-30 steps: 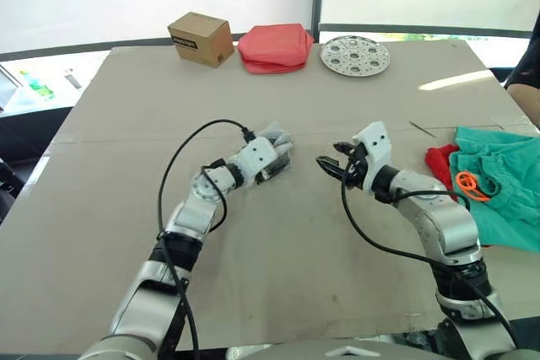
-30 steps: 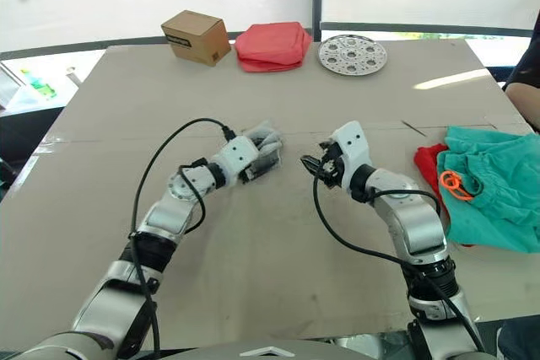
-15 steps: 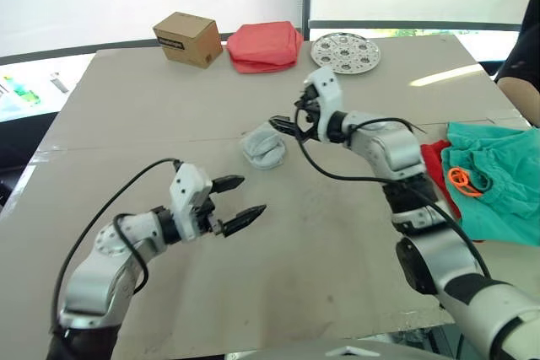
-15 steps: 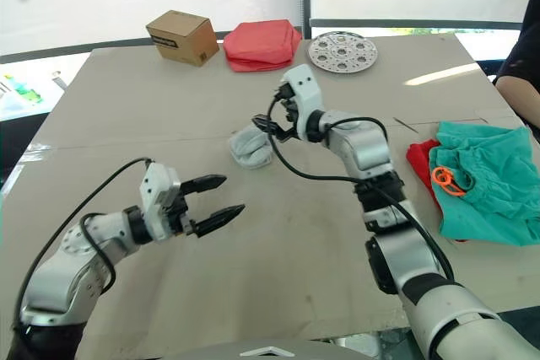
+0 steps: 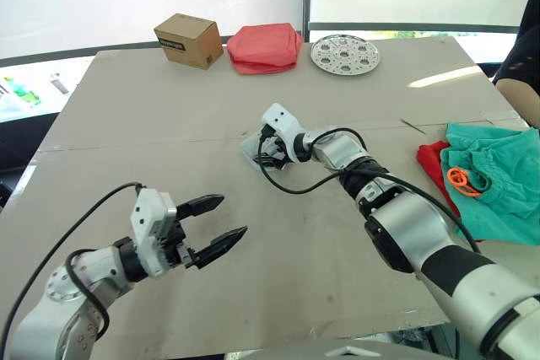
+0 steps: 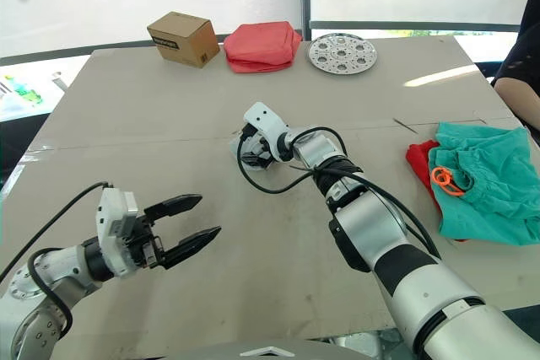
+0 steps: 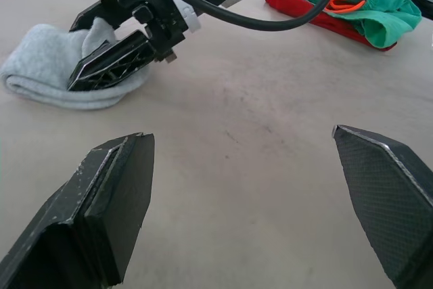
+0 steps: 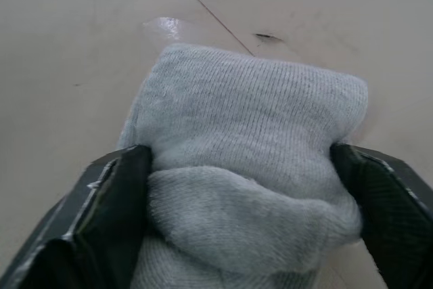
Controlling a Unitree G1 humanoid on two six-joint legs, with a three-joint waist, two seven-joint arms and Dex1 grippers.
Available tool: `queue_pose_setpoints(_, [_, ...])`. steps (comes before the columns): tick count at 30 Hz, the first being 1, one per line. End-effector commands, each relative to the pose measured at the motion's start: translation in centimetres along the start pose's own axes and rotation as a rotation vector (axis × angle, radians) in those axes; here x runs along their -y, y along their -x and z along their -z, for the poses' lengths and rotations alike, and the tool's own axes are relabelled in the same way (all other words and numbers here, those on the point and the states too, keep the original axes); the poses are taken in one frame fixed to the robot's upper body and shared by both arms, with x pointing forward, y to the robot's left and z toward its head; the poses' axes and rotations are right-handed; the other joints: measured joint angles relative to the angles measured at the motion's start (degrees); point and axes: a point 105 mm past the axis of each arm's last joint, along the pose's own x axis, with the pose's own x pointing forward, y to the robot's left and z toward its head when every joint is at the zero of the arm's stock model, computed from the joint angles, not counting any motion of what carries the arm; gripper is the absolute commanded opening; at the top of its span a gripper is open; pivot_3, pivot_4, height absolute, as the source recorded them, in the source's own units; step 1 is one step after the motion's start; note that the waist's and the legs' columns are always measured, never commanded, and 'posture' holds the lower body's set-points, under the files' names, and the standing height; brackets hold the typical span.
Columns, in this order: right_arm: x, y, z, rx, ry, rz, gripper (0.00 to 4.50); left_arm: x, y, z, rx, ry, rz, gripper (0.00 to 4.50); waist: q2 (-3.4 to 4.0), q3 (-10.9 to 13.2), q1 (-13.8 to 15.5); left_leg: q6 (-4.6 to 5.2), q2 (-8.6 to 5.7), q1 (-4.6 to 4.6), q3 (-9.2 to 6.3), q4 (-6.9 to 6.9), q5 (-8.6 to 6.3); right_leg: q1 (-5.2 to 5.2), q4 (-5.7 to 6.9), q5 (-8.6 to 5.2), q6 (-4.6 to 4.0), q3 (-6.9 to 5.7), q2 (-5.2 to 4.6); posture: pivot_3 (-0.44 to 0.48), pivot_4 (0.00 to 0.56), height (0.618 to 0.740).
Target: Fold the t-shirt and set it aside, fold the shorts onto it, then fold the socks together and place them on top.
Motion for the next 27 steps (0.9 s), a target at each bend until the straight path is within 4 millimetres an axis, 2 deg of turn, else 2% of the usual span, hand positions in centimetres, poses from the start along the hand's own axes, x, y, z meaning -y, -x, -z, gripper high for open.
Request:
queue_pose_setpoints(1, [0.7,0.5,3.3,-0.118,0.032,0.003,2.38,0.2,0.1,-1.4,0.053,-0.044,0.011,4.5,0.0,0.0,0.1,0.0,0.0,0.0,0.01,0.0,0.0,0.0,0.0,0.0,0.0,0.01,0.0,0.0,0.15,0.74])
queue_pose_setpoints(5, [1.4,1.2,4.4,-0.114,0.019,0.017,0.62,0.0,-0.4,-1.8,0.096,-0.045,-0.012,4.5,-0.01,0.0,0.2,-0.01,-0.01,0.0,0.03,0.01,0.01,0.01,-0.01,0.0,0.0,0.04,-0.01,0.0,0.15,0.74])
queue_pose_setpoints(7, [2.4,1.9,4.6,-0.087,0.005,0.043,0.11,0.0,-0.7,-1.7,0.102,-0.04,-0.014,4.5,-0.02,-0.1,0.4,-0.02,-0.01,0.0,0.02,0.01,0.01,0.02,0.0,0.0,0.0,0.04,-0.01,0.0,0.15,0.74])
queue_pose_setpoints(11, [4.1,4.0,3.8,0.034,-0.027,0.095,0.05,0.2,-1.4,-1.9,0.121,-0.026,-0.009,4.5,-0.03,-0.1,1.7,-0.02,-0.02,-0.01,0.03,0.01,0.02,0.02,-0.03,0.0,0.0,0.04,-0.03,0.0,0.15,0.74])
queue_pose_setpoints(14, [5.0,7.2,2.7,0.169,-0.051,0.144,0.05,0.6,-2.5,-2.3,0.143,-0.013,0.022,4.5,-0.07,-0.1,2.3,-0.02,-0.02,-0.09,-0.01,0.03,0.02,0.02,-0.09,-0.01,-0.01,0.0,-0.06,0.0,0.15,0.74])
queue_pose_setpoints(18, [5.0,14.5,1.5,0.333,-0.145,0.243,0.04,2.1,-4.7,-3.0,0.177,0.013,0.129,4.5,-0.08,0.0,2.8,0.02,-0.03,-0.2,0.07,0.03,0.0,-0.02,-0.24,-0.01,0.01,0.05,-0.11,0.0,0.15,0.74])
queue_pose_setpoints(20, [4.7,18.6,1.9,0.347,-0.192,0.308,0.04,3.0,-5.9,-3.5,0.191,0.028,0.203,4.5,-0.07,0.0,2.9,0.03,-0.01,-0.28,0.07,-0.01,0.0,-0.15,-0.22,-0.01,0.02,0.06,-0.11,0.0,0.15,0.74])
queue_pose_setpoints(21, [4.3,20.0,2.1,0.341,-0.2,0.33,0.04,3.3,-6.3,-3.6,0.193,0.032,0.228,4.5,-0.07,0.0,2.9,0.03,0.01,-0.34,0.07,-0.02,0.0,-0.21,-0.22,0.0,0.03,0.05,-0.11,0.0,0.15,0.74])
queue_pose_setpoints(22, [4.3,22.2,2.7,0.326,-0.215,0.382,0.04,3.7,-6.9,-3.9,0.199,0.03,0.267,4.5,-0.07,0.0,3.0,0.03,0.01,-0.39,0.07,-0.03,0.0,-0.23,-0.23,0.0,0.03,0.03,-0.11,0.0,0.15,0.74])
queue_pose_setpoints(25, [4.8,30.5,6.4,0.166,-0.26,0.646,0.04,5.0,-8.9,-5.1,0.233,0.027,0.396,4.5,-0.11,0.0,3.5,0.05,0.04,-0.49,0.05,-0.01,-0.02,-0.21,-0.42,-0.01,0.03,-0.06,-0.13,0.0,0.15,0.74])
queue_pose_setpoints(27, [5.3,34.6,8.7,0.07,-0.32,0.8,0.04,5.5,-9.8,-5.7,0.247,0.025,0.458,4.5,-0.12,-0.1,3.7,0.08,0.04,-0.69,-0.03,0.1,-0.03,-0.19,-0.63,0.0,0.04,-0.25,-0.17,0.0,0.15,0.74])
